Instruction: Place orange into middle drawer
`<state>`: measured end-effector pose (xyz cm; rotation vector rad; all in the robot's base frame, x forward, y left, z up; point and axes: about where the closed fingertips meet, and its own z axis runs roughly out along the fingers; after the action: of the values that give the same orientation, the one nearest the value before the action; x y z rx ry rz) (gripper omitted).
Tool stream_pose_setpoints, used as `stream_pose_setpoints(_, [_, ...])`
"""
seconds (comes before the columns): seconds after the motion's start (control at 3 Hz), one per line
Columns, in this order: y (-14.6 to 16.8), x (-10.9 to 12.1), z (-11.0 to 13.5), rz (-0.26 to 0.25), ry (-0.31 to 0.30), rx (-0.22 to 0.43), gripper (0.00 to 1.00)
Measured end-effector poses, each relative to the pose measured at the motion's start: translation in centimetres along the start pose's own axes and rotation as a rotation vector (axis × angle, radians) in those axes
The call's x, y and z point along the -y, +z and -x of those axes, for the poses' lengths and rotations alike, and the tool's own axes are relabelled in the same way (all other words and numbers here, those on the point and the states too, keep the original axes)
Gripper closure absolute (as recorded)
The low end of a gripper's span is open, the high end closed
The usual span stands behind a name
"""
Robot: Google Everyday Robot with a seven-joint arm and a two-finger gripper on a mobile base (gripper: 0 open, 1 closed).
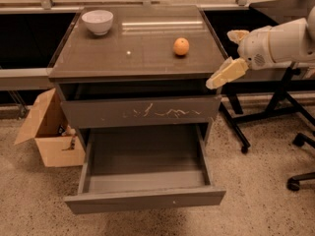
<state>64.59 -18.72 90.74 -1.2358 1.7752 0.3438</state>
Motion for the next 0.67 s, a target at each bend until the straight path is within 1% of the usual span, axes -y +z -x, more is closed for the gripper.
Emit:
stream_pose_setpoints(0.33, [3.6, 2.8, 0.3, -0.025, 0.047, 0.073, 0.00])
stream_pose_setpoints(0.67, [6.7, 5.1, 0.7, -0.047, 0.097, 0.117, 0.00])
